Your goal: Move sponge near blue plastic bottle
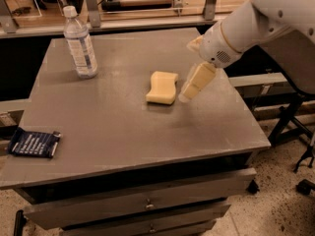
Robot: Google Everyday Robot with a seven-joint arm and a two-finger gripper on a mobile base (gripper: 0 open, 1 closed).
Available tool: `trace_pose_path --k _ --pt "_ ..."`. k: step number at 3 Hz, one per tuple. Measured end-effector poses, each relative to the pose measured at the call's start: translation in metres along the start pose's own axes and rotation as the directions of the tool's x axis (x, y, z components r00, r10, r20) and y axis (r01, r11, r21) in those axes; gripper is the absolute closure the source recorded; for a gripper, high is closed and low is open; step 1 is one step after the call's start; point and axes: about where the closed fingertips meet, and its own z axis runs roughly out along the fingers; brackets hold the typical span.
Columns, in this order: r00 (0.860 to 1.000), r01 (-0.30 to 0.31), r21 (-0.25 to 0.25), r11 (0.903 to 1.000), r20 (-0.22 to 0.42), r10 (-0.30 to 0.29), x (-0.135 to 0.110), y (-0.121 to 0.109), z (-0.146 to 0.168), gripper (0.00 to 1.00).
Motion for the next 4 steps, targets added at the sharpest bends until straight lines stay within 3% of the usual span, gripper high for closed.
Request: trace_pose_path --k 2,4 --pt "0.998 -0.017 -0.11 0.9937 0.066 0.025 -0.007 0.016 0.05 0.0" --pt "0.997 -0.016 -0.181 0.9834 0.077 0.03 -0.003 0.029 0.078 0.0"
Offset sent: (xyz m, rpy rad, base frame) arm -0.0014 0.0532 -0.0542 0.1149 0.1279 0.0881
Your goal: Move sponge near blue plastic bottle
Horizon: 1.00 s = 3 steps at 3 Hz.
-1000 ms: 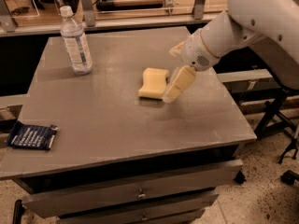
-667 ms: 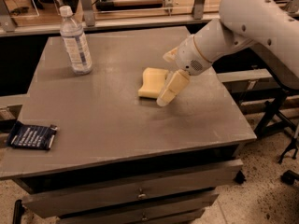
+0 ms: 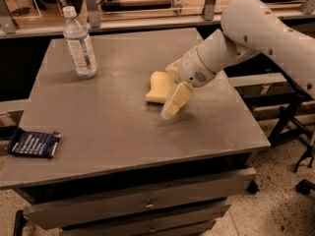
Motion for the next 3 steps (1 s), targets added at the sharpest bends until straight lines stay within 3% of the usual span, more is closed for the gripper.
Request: trace_pose_path --k 3 --pt "1.0 -0.015 -0.025 0.9996 -0.015 0.015 0.0081 0.002 0.0097 0.64"
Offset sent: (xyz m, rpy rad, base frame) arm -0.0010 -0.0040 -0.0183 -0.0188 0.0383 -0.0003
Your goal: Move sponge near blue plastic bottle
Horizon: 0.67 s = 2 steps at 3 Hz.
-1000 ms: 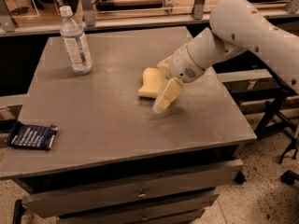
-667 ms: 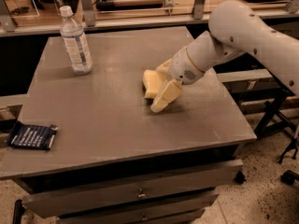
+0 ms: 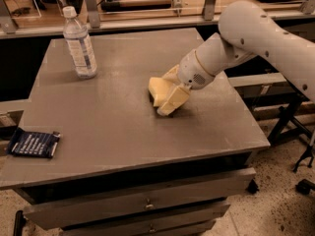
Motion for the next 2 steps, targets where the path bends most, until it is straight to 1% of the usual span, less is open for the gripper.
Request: trace_pose_path --k 1,2 --pt "1.0 0.0 0.0 1.0 0.0 0.0 -0.0016 0.0 -0.0017 0.87" --pt "1.0 0.0 -0.001 1.0 0.0 0.0 -0.0015 -0.0003 -0.0009 1.0"
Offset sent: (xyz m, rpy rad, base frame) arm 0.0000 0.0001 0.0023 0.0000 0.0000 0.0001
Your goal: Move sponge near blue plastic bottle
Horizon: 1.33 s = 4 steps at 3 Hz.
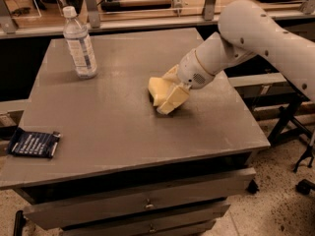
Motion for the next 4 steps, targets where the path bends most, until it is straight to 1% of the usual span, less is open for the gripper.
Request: trace_pose_path --k 4 --pt "1.0 0.0 0.0 1.0 0.0 0.0 -0.0005 -0.0003 -0.0003 1.0"
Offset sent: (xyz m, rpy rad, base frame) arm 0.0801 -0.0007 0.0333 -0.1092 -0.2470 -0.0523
